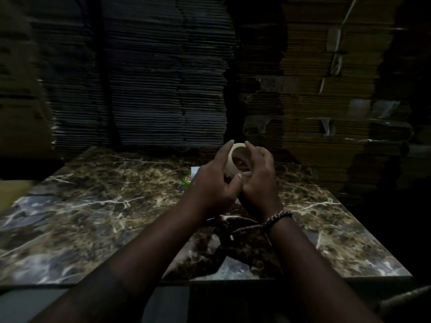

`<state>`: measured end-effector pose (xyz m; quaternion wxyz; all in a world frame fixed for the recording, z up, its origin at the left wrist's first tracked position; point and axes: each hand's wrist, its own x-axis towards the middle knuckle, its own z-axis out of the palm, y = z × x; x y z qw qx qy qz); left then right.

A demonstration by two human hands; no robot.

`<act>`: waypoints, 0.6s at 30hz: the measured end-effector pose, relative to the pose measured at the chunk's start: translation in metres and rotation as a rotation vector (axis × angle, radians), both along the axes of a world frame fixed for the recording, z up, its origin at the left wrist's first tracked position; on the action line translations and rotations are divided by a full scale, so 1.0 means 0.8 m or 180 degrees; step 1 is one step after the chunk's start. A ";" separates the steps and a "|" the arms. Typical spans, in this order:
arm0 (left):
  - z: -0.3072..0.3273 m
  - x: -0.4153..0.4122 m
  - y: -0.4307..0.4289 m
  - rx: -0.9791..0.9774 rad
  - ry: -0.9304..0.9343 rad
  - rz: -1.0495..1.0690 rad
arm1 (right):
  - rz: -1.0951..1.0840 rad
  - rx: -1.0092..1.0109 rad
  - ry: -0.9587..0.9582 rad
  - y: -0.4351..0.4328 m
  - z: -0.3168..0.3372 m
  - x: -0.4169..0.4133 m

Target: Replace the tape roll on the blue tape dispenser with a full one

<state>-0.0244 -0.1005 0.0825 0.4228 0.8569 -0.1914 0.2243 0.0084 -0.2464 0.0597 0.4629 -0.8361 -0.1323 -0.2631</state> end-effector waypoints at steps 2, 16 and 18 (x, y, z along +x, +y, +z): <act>0.002 -0.003 0.008 -0.0061 -0.0061 0.0012 | 0.0180 0.0130 -0.0049 0.003 -0.001 0.005; -0.015 0.004 0.047 0.0212 0.0100 0.0046 | 0.0729 -0.0340 0.0174 0.010 -0.003 0.034; -0.019 0.006 0.052 0.0239 0.0228 0.0036 | 0.0753 -0.0361 0.0102 0.010 -0.012 0.040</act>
